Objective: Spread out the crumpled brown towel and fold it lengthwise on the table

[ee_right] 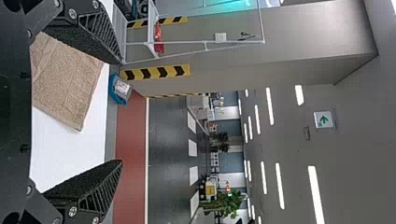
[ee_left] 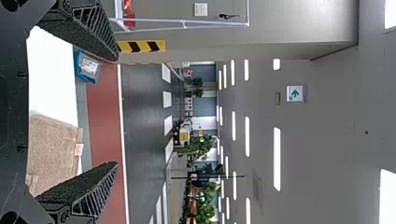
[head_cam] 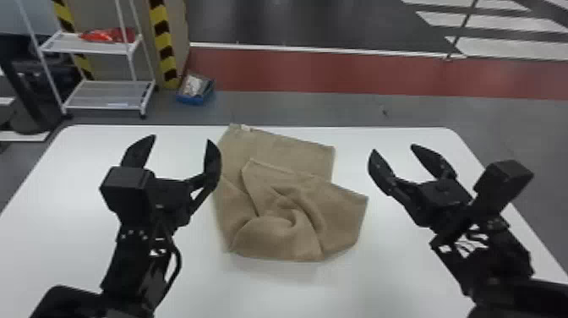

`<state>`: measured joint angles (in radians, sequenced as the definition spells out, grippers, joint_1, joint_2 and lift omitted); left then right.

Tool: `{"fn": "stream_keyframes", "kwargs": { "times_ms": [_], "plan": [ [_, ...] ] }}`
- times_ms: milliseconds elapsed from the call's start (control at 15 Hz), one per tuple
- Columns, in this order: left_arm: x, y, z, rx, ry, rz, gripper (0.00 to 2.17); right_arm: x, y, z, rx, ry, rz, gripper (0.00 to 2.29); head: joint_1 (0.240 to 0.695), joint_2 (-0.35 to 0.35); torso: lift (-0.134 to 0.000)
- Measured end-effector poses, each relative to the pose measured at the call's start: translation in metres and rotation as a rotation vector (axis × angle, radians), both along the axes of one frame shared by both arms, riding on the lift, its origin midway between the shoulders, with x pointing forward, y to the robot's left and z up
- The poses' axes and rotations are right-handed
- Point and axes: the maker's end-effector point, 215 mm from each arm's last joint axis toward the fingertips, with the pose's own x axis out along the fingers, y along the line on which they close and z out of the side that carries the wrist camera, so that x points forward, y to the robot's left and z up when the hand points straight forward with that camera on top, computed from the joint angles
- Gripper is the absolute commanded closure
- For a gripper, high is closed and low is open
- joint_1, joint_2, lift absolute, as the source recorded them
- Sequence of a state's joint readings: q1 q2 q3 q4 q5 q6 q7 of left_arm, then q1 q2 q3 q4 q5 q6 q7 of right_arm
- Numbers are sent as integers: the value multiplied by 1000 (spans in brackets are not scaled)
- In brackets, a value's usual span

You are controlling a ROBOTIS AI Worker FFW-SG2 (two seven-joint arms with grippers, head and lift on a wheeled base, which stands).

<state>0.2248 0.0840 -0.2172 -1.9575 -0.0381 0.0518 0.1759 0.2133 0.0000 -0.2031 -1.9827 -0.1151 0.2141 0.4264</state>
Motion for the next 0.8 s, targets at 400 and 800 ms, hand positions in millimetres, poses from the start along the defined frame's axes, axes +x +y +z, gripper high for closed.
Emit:
{"fn": "stream_keyframes", "kwargs": {
  "times_ms": [400,800],
  "plan": [
    [0,-4,-1,0,8,-8,100,-2,-3,0,-4,3,-4,147,679,-106,-124],
    [-1,-6,-2,1,10,-17,107,-2,-3,-1,-6,7,-5,147,681,-110,-124]
  ]
}}
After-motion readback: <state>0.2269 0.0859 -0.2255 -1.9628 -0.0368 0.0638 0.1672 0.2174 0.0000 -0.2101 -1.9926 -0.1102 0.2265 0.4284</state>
